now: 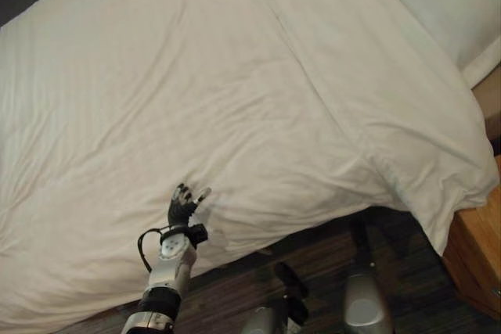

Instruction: Making the bed.

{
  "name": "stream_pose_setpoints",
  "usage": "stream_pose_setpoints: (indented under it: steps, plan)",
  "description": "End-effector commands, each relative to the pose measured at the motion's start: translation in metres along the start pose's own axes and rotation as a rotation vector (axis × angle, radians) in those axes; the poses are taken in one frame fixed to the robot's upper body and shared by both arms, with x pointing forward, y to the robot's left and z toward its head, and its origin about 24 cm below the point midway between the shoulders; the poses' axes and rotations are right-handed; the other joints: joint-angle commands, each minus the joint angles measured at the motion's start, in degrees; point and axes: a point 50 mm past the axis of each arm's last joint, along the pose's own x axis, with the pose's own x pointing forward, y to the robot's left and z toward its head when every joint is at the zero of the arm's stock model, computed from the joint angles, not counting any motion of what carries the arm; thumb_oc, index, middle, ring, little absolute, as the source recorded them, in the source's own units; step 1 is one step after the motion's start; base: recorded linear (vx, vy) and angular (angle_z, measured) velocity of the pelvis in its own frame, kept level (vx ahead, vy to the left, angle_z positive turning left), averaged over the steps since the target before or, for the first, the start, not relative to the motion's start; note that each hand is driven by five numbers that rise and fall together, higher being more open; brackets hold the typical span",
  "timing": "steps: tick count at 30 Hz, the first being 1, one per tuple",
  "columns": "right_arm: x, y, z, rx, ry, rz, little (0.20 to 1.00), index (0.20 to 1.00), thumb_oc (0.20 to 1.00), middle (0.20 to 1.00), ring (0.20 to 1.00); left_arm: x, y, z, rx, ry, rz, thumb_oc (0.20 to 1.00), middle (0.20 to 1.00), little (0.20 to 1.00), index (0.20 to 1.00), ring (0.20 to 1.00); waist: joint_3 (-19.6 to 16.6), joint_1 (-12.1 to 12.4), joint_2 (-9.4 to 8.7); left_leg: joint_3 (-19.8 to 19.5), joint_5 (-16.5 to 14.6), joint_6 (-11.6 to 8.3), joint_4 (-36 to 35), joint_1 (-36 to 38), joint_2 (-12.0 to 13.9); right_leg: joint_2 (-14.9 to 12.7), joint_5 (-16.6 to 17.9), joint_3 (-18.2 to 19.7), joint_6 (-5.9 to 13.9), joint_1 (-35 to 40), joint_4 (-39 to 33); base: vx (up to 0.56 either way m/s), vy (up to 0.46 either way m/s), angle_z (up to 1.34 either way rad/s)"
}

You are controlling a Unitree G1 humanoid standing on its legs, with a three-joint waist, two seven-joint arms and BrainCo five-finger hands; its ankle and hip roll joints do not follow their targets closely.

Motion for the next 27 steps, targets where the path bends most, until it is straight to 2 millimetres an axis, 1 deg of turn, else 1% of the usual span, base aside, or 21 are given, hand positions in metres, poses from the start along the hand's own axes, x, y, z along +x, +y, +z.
stream_pose_setpoints:
  steps: [1,2,3,4,5,6,7,8,10,11,12,14,15,16,17,18,20,21,23,25,27]
  plan:
    - [0.001,-0.032,0.042,0.028,-0.178,-0.171,1.000,1.000,1.000,1.000,1.000,0.004,0.012,0.022,0.011,-0.111,0.023,1.000,1.000,1.000,1.000,1.000,-6.6,1.0,-4.26,-4.3,1.2,-6.58,2.3,3.0,7.3,-4.0,-2.0,-1.3,4.33,-3.5,3.0,0.13,-0.010,-0.01]
    - [-0.005,-0.063,0.074,0.120,-0.316,-0.278,1.000,1.000,1.000,1.000,1.000,0.003,0.015,0.026,0.012,-0.132,0.027,1.000,1.000,1.000,1.000,1.000,-7.0,0.8,-4.81,-4.1,0.8,-6.71,2.1,3.8,7.5,-3.9,-2.2,-1.5,4.59,-3.0,2.9,0.11,-0.009,0.00]
    - [-0.013,-0.079,0.092,0.155,-0.413,-0.334,1.000,1.000,1.000,1.000,1.000,0.002,0.016,0.026,0.007,-0.135,0.032,1.000,1.000,1.000,1.000,1.000,-7.2,0.7,-5.20,-4.0,0.7,-6.69,2.0,4.4,7.7,-3.8,-2.2,-1.5,4.57,-2.6,2.9,0.10,-0.008,-0.05]
    - [-0.024,-0.091,0.110,0.202,-0.514,-0.371,0.853,0.853,0.853,0.853,0.853,0.002,0.015,0.027,0.009,-0.140,0.033,1.000,1.000,1.000,1.000,1.000,-7.5,0.6,-5.60,-3.7,0.6,-6.71,1.9,4.9,7.9,-3.6,-2.2,-1.5,4.60,-2.4,2.9,0.07,-0.023,-0.01]
    - [-0.035,-0.096,0.123,0.262,-0.590,-0.369,0.200,0.200,0.200,0.200,0.200,0.002,0.013,0.026,0.020,-0.134,0.033,1.000,1.000,1.000,1.000,1.000,-7.7,0.6,-6.00,-3.7,0.4,-6.67,1.9,5.3,8.0,-3.3,-2.3,-1.5,4.53,-2.1,2.9,0.05,-0.041,-0.04]
    - [-0.053,-0.092,0.143,0.441,-0.693,-0.309,0.200,0.200,0.200,0.200,0.200,0.002,0.009,0.027,0.036,-0.131,0.024,1.000,1.000,1.000,1.000,1.000,-8.2,0.9,-6.63,-3.5,0.6,-6.62,1.7,5.6,8.4,-3.0,-2.1,-1.7,4.31,-2.0,2.9,0.07,-0.052,0.02]
    - [-0.063,-0.089,0.153,0.558,-0.737,-0.258,0.200,0.200,0.200,0.200,0.200,0.002,0.006,0.026,0.040,-0.130,0.016,1.000,1.000,1.000,1.000,1.000,-8.5,1.3,-6.94,-3.5,0.1,-6.56,1.7,6.0,8.5,-2.9,-2.4,-1.9,4.39,-1.5,2.9,0.05,-0.071,-0.03]
    - [-0.076,-0.086,0.165,0.723,-0.784,-0.188,0.200,0.200,0.200,0.200,0.200,0.002,0.004,0.027,0.045,-0.132,0.009,1.000,1.000,1.000,1.000,1.000,-8.7,1.7,-7.52,-3.5,0.5,-6.49,1.6,6.0,8.8,-2.7,-2.2,-1.9,4.15,-1.4,2.9,0.06,-0.053,-0.03]
    - [-0.103,-0.079,0.190,1.103,-0.872,0.041,0.200,0.200,0.200,0.200,0.200,0.002,0.004,0.030,0.047,-0.138,-0.001,1.000,1.000,1.000,1.000,1.000,-8.8,2.6,-8.10,-3.5,0.1,-6.49,1.7,6.2,9.2,-2.4,-2.5,-2.1,4.13,-1.1,2.9,0.04,-0.058,-0.04]
    - [-0.120,-0.076,0.204,1.343,-0.912,0.209,0.200,0.200,0.200,0.200,0.200,0.002,0.008,0.031,0.037,-0.137,0.010,1.000,1.000,1.000,1.000,1.000,-8.8,3.2,-8.25,-3.6,0.2,-6.47,1.6,6.2,9.3,-2.2,-2.4,-2.1,4.02,-1.1,2.9,0.01,-0.063,0.03]
    - [-0.131,-0.075,0.212,1.486,-0.942,0.312,0.200,0.200,0.200,0.200,0.200,0.002,0.009,0.028,0.041,-0.124,0.006,1.000,1.000,1.000,1.000,1.000,-8.5,3.6,-8.53,-3.6,0.6,-6.43,1.5,6.1,9.4,-2.1,-2.3,-2.1,3.77,-1.3,3.0,0.03,-0.045,0.06]
    - [-0.154,-0.081,0.225,1.796,-0.994,0.482,0.200,0.200,0.200,0.200,0.200,-0.005,0.013,0.014,0.024,-0.076,0.003,1.000,1.000,1.000,1.000,1.000,-8.3,4.8,-8.11,-4.0,0.5,-6.58,1.5,6.1,9.5,-2.0,-2.7,-2.3,3.65,-1.0,2.9,0.02,-0.019,0.00]
    - [-0.154,-0.081,0.225,1.798,-0.994,0.486,0.200,0.200,0.200,0.200,0.200,-0.005,0.013,0.014,0.025,-0.077,0.005,1.000,1.000,1.000,1.000,1.000,-8.4,4.7,-8.25,-4.0,0.9,-6.55,1.4,5.9,9.5,-2.0,-2.3,-2.3,3.45,-1.4,2.9,0.04,-0.025,-0.02]
    - [-0.165,-0.092,0.229,2.000,-1.026,0.549,0.200,0.200,0.200,0.200,0.200,-0.012,0.017,0.000,0.001,-0.037,0.005,1.000,1.000,1.000,1.000,1.000,-8.1,5.5,-7.54,-4.3,0.6,-6.78,1.5,5.9,9.5,-2.0,-2.7,-2.5,3.53,-1.2,2.8,0.00,-0.024,0.14]
    - [-0.170,-0.095,0.233,2.074,-1.038,0.578,0.200,0.200,0.200,0.200,0.200,-0.015,0.019,-0.004,-0.007,-0.024,0.002,1.000,1.000,1.000,1.000,1.000,-8.2,5.9,-7.31,-4.5,1.3,-6.91,1.4,5.4,9.6,-2.0,-2.4,-2.6,3.32,-1.7,2.8,0.02,-0.017,0.17]
    - [-0.173,-0.102,0.237,2.133,-1.050,0.591,0.200,0.200,0.200,0.200,0.200,-0.017,0.020,-0.008,-0.014,-0.017,0.004,1.000,1.000,1.000,1.000,1.000,-8.0,6.3,-6.99,-4.5,1.4,-7.03,1.3,5.2,9.5,-2.0,-2.3,-2.6,3.31,-1.8,2.7,-0.05,-0.017,0.19]
    - [-0.189,-0.116,0.250,2.281,-1.082,0.681,0.200,0.200,0.200,0.200,0.200,-0.017,0.020,-0.007,-0.050,-0.028,0.012,1.000,1.000,1.000,1.000,1.000,-6.2,7.1,-5.69,-4.9,2.0,-7.28,1.3,3.6,9.2,-2.1,-1.7,-1.9,3.49,-4.0,3.3,-0.10,-0.001,0.04]
    - [-0.196,-0.119,0.254,2.373,-1.070,0.714,0.200,0.200,0.200,0.200,0.200,-0.016,0.017,-0.007,-0.060,-0.029,0.012,1.000,1.000,1.000,1.000,1.000,-5.4,7.3,-4.81,-5.0,2.4,-7.35,1.3,2.9,9.0,-2.2,-1.5,-1.6,3.57,-4.8,3.4,-0.10,-0.001,0.01]
    - [-0.202,-0.124,0.261,2.511,-1.017,0.732,0.200,0.200,0.200,0.200,0.200,-0.015,0.017,-0.009,-0.075,-0.025,0.015,1.000,1.000,1.000,1.000,1.000,-5.0,7.9,-3.37,-5.1,2.8,-7.39,1.2,1.3,8.5,-2.5,-1.1,-1.3,3.68,-6.2,3.2,-0.03,0.003,0.00]
    - [-0.203,-0.131,0.267,2.575,-0.979,0.727,0.200,0.200,0.200,0.200,0.200,-0.017,0.019,-0.009,-0.096,-0.033,0.008,1.000,1.000,1.000,1.000,1.000,-4.5,8.6,-1.72,-5.0,3.1,-7.61,1.2,0.3,8.4,-2.7,-1.1,-1.2,3.81,-6.8,2.6,-0.01,0.008,0.02]
    - [-0.203,-0.129,0.276,2.575,-0.925,0.749,0.200,0.200,0.200,0.200,0.200,-0.015,0.020,-0.007,-0.109,-0.042,0.013,1.000,1.000,1.000,1.000,1.000,-3.5,9.1,0.18,-5.0,3.5,-7.79,1.2,-0.9,8.3,-3.0,-0.8,-1.1,3.97,-8.1,2.5,-0.04,0.008,-0.02]
